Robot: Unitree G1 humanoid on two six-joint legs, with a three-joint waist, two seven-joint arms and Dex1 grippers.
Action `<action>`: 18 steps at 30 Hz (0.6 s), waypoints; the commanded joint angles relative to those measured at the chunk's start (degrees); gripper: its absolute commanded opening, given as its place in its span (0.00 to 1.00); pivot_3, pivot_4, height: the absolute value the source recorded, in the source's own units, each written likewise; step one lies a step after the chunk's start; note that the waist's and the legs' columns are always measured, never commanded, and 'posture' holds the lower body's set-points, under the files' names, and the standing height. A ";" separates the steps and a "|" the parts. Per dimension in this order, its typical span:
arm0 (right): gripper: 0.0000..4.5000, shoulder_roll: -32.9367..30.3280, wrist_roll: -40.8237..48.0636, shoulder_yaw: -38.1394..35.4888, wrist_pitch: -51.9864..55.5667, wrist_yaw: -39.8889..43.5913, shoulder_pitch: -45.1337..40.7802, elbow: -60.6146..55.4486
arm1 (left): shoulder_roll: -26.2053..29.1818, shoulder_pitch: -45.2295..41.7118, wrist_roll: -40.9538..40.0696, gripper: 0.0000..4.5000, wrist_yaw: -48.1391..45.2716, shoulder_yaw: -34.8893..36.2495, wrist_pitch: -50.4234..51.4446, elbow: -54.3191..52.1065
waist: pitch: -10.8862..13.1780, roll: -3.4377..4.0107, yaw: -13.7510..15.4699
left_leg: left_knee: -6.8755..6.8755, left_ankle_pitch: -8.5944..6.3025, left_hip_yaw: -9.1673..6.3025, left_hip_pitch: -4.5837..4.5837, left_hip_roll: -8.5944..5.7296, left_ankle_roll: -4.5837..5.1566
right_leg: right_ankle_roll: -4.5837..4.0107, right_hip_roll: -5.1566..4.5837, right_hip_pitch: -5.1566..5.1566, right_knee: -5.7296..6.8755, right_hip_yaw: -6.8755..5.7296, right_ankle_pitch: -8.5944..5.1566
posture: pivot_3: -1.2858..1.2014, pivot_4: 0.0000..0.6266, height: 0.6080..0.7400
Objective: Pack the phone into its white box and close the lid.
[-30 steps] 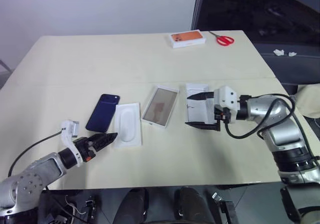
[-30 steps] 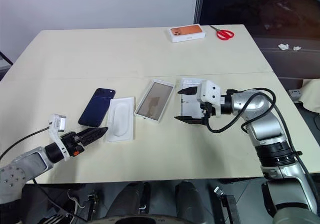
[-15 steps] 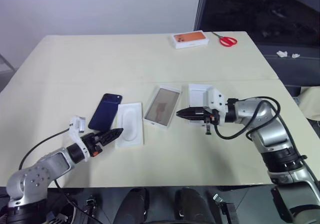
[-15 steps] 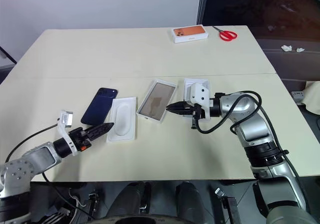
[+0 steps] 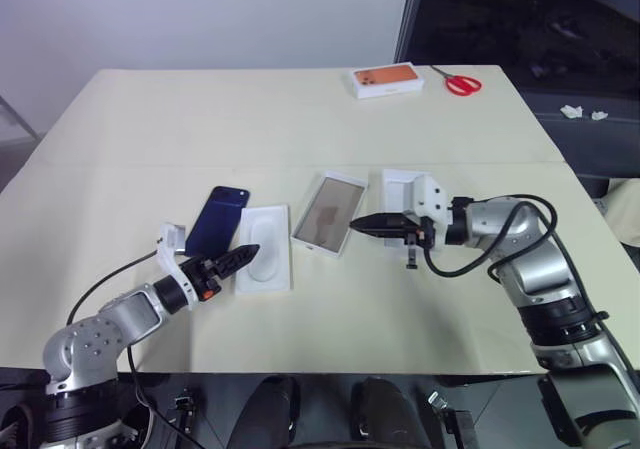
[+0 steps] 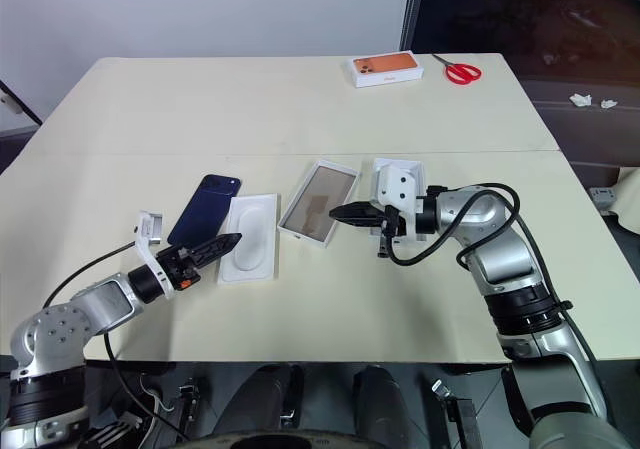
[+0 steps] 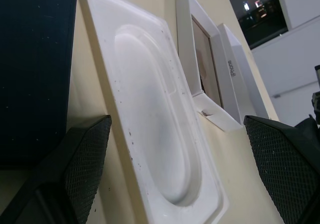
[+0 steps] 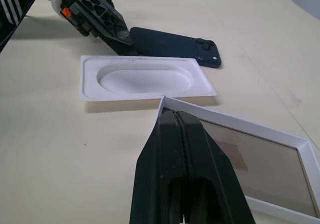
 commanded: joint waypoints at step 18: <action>0.00 0.20 -0.21 -0.39 -1.20 -1.72 -0.89 -2.77 | -0.15 0.16 -1.16 0.01 -0.52 1.08 2.35 7.13 | -0.03 0.06 -0.32 | -0.07 -0.02 -0.05 0.07 -0.02 0.03 | 0.00 -0.01 0.07 -0.09 -0.01 0.00 | 0.52 0.24 1.00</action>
